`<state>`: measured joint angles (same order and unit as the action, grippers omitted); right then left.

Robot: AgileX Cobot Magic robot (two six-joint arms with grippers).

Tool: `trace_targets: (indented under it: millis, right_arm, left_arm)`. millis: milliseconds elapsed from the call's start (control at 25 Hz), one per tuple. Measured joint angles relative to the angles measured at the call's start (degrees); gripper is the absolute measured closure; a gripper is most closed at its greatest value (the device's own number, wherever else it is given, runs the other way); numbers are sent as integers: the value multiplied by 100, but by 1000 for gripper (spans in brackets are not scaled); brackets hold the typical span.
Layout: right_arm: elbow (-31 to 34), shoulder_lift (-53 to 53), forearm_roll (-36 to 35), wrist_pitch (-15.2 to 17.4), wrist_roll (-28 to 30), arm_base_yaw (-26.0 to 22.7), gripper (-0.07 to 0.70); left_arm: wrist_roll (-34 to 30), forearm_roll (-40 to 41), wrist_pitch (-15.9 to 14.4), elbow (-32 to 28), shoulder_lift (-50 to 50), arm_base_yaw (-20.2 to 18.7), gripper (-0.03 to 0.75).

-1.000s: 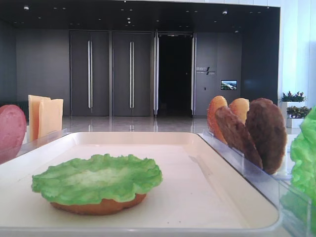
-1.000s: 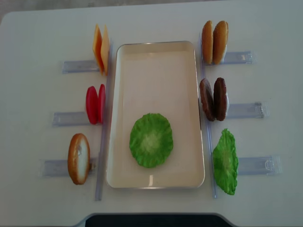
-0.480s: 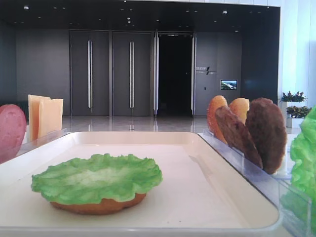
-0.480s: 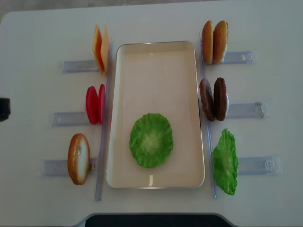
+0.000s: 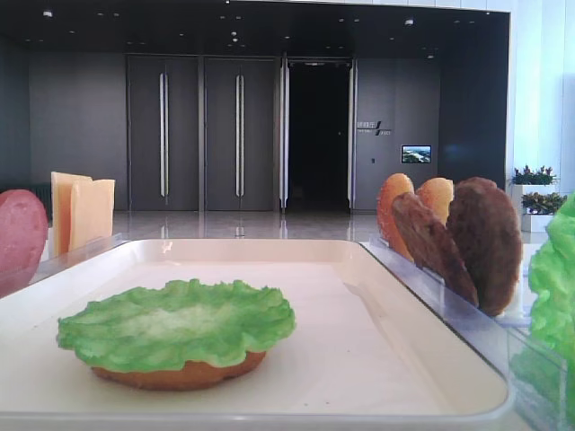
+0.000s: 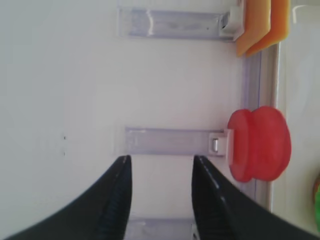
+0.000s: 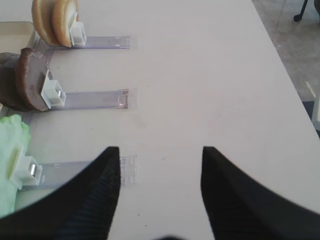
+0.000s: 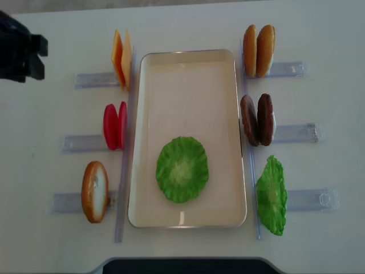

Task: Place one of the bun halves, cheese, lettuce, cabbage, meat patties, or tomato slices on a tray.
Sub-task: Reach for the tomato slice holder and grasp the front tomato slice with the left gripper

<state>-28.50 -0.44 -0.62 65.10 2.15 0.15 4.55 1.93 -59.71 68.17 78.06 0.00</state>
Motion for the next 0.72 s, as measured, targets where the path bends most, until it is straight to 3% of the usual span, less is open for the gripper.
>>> trace_targets:
  millis: [200, 520, 720]
  right_arm:
    - [0, 0, 0, 0, 0, 0, 253]
    - [0, 0, 0, 0, 0, 0, 253]
    - [0, 0, 0, 0, 0, 0, 253]
  left_arm:
    - [-58, -286, 116, 365, 622, 0, 402]
    - [-100, -424, 174, 395, 884, -47, 402]
    - [-4, -397, 192, 395, 943, -544, 402]
